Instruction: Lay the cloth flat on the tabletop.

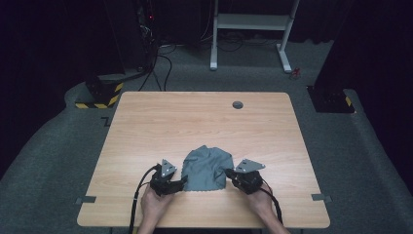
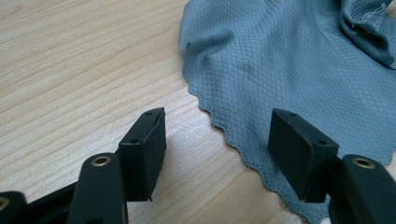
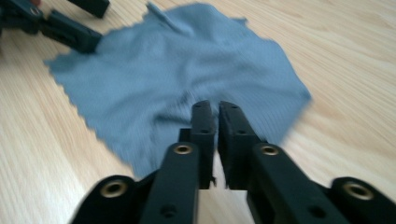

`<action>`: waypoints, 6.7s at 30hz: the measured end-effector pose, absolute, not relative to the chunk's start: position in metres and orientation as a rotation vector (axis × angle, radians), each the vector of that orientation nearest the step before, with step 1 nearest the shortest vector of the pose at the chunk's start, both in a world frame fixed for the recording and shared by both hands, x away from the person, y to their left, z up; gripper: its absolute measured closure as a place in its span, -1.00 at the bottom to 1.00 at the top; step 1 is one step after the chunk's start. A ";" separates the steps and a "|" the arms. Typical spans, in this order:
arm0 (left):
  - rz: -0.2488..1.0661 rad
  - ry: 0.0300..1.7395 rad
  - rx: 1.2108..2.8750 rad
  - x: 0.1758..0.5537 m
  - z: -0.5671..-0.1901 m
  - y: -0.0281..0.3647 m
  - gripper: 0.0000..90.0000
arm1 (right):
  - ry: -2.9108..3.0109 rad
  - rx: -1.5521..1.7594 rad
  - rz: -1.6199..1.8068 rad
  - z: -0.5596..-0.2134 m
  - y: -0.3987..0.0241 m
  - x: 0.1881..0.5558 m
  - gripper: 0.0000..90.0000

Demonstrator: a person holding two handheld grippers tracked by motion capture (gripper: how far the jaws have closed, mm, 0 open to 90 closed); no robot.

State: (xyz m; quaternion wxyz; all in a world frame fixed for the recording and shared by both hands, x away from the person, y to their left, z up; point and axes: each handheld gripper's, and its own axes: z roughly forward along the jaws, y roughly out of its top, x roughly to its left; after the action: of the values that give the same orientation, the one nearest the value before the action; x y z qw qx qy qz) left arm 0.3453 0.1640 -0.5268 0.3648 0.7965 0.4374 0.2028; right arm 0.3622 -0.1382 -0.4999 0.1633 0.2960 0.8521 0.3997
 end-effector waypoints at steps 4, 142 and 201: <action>0.522 1.125 2.050 0.345 -0.527 0.164 -0.17 | 2.476 0.868 1.137 -0.505 -0.117 0.380 0.58; 0.534 1.157 2.038 0.363 -0.526 0.157 -0.15 | 2.550 1.004 1.034 -0.511 -0.109 0.405 0.99; 0.322 1.150 2.047 0.452 -0.483 0.137 -0.02 | 2.502 1.017 0.969 -0.514 -0.140 0.407 0.81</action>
State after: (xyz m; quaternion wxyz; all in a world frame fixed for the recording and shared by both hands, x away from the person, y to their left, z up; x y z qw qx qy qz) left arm 0.4519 0.1369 -0.4825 0.3764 0.8001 0.4497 0.1260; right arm 0.4070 -0.1401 -0.5136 0.1357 0.3513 0.8638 0.3346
